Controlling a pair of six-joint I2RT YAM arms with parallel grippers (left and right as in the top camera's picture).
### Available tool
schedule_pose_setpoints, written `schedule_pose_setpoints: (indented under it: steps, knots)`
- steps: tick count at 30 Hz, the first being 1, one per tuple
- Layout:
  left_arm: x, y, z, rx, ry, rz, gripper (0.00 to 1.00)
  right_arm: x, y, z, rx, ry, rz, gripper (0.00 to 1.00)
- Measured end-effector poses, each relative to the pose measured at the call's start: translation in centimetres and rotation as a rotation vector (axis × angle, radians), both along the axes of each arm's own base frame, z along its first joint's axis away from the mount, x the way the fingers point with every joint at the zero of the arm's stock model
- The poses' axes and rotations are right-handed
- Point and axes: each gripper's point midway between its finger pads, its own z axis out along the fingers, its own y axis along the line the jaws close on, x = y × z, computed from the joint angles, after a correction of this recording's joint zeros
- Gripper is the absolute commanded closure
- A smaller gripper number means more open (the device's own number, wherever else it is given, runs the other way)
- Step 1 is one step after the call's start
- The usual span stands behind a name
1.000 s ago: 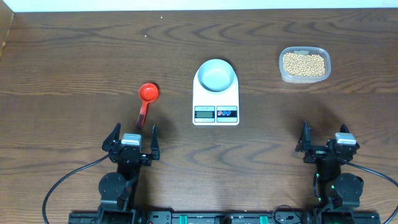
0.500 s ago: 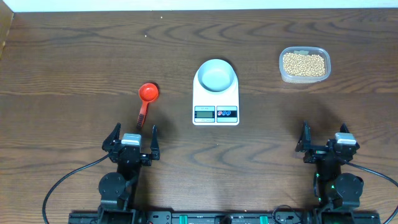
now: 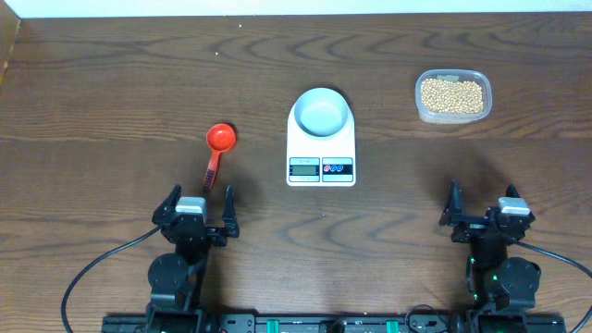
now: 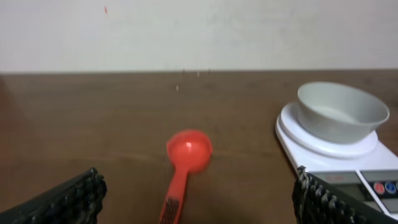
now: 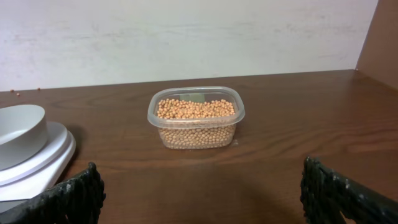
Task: Scoop item into bowl and weigh 50g on scale
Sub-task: 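Reach the left gripper down and grasp the red scoop handle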
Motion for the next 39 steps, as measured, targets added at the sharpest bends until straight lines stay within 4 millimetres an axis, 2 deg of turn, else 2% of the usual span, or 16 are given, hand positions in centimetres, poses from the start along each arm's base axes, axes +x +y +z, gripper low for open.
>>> schedule_pose_setpoints:
  steps: [3, 5, 13, 19, 23, 27, 32, 39]
  knots:
    - [0.1, 0.1, -1.1, 0.001, 0.077, 0.007, 0.02, 0.0, 0.0, 0.0, 0.000, 0.000, 0.001, 0.01]
    - [0.3, 0.1, -1.2, 0.001, 0.120, 0.009, 0.02, 0.0, 0.0, 0.0, 0.000, 0.000, 0.000, 0.01]
    - [2.9, -0.3, 2.2, 0.001, 0.260, 0.006, 0.02, 0.0, 0.0, 0.0, 0.000, 0.000, 0.000, 0.01]
    - [5.9, -1.1, 2.7, -0.004, 0.423, -0.030, 0.02, 0.0, 0.0, 0.0, 0.000, 0.000, 0.000, 0.01]
    - [8.6, -1.1, 2.6, -0.053, 0.535, -0.069, 0.02, 0.0, 0.0, 0.0, 0.000, 0.000, 0.000, 0.01]
    - [11.0, -0.1, 2.1, -0.130, 0.642, -0.111, 0.02, 0.0, 0.0, 0.0, 0.000, 0.000, 0.000, 0.01]
    - [13.3, 2.5, 1.1, -0.235, 0.765, -0.155, 0.02, 0.0, 0.0, 0.0, 0.000, 0.000, 0.000, 0.01]
    - [16.3, 4.8, -1.0, -0.261, 0.755, -0.213, 0.02, 0.0, 0.0, 0.0, 0.000, 0.000, 0.000, 0.01]
